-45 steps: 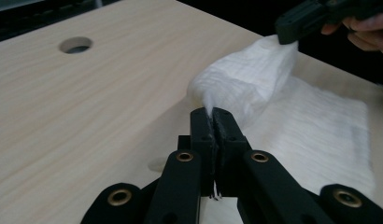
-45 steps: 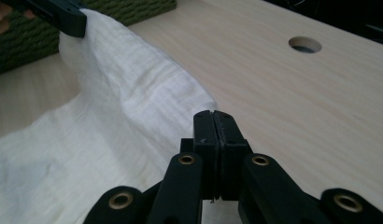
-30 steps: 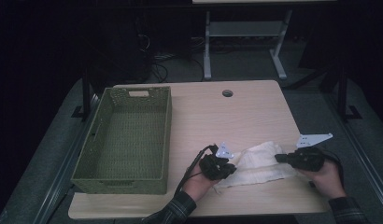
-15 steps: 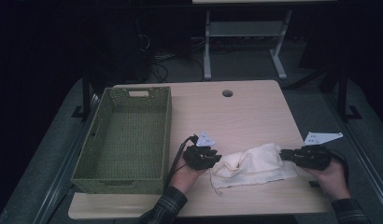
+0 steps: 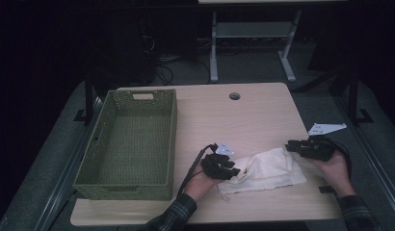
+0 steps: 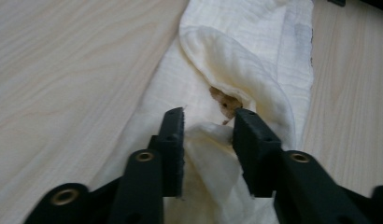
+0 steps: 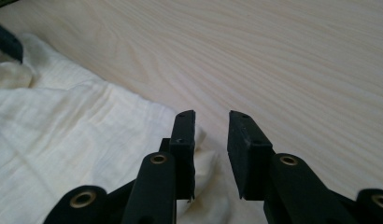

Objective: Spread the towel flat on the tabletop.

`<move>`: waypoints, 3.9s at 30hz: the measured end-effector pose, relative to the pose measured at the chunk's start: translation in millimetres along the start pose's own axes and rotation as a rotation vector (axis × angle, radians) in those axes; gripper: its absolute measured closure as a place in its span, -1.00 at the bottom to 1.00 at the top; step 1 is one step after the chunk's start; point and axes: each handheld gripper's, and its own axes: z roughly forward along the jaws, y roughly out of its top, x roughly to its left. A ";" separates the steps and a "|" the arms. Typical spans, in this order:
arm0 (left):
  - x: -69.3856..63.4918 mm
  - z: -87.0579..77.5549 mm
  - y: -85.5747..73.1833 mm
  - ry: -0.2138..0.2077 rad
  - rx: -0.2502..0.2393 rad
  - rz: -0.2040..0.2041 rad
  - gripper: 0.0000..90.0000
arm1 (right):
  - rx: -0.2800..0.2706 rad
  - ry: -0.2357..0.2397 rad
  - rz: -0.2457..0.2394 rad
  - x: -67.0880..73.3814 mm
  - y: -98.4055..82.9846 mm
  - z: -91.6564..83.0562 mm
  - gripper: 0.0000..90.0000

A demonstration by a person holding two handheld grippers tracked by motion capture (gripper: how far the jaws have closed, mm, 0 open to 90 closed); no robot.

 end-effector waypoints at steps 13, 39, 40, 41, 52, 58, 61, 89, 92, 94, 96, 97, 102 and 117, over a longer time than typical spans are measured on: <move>2.8 -20.8 7.4 0.061 -0.079 -0.009 0.93 | 0.059 0.112 0.013 -4.8 0.6 20.5 0.85; 75.2 -52.0 55.0 0.353 -0.260 -0.166 0.93 | -0.121 -0.022 0.000 -30.0 51.7 6.0 0.96; 76.9 -51.9 56.8 0.360 -0.258 -0.162 0.93 | -0.121 -0.030 -0.009 -30.9 58.2 5.1 0.96; 79.5 -51.7 59.4 0.368 -0.259 -0.161 0.93 | -0.121 -0.036 -0.012 -31.2 62.1 4.8 0.96; 112.3 -39.8 69.2 0.439 -0.266 -0.222 0.93 | -0.099 -0.111 -0.017 -50.2 92.1 23.6 0.96; 128.5 -29.6 67.4 0.471 -0.223 -0.265 0.93 | -0.054 -0.133 -0.020 -57.7 106.0 46.7 0.96; 136.9 -20.8 65.4 0.485 -0.193 -0.272 0.93 | -0.024 -0.133 0.002 -62.9 105.0 61.0 0.96; 78.8 -19.3 53.1 0.312 -0.098 -0.145 0.29 | 0.007 -0.071 0.047 -60.9 67.6 47.2 0.41; 67.1 -21.1 45.7 0.287 -0.083 -0.112 0.28 | 0.007 -0.071 0.055 -61.0 66.0 48.1 0.40; 61.2 -21.3 40.9 0.272 -0.077 -0.099 0.27 | 0.004 -0.069 0.050 -59.8 64.7 48.1 0.40; 55.1 -22.4 35.8 0.258 -0.068 -0.081 0.27 | -0.001 -0.064 0.048 -57.1 62.6 47.2 0.40; 51.8 -23.5 32.9 0.252 -0.067 -0.080 0.26 | 0.001 -0.062 0.048 -56.0 61.9 46.9 0.40; 52.2 -23.0 28.6 0.285 -0.070 -0.080 0.24 | 0.014 -0.062 0.037 -51.4 57.8 48.3 0.40; 110.9 2.3 46.5 0.467 -0.100 -0.173 0.24 | 0.006 -0.099 0.073 -76.1 64.5 71.1 0.40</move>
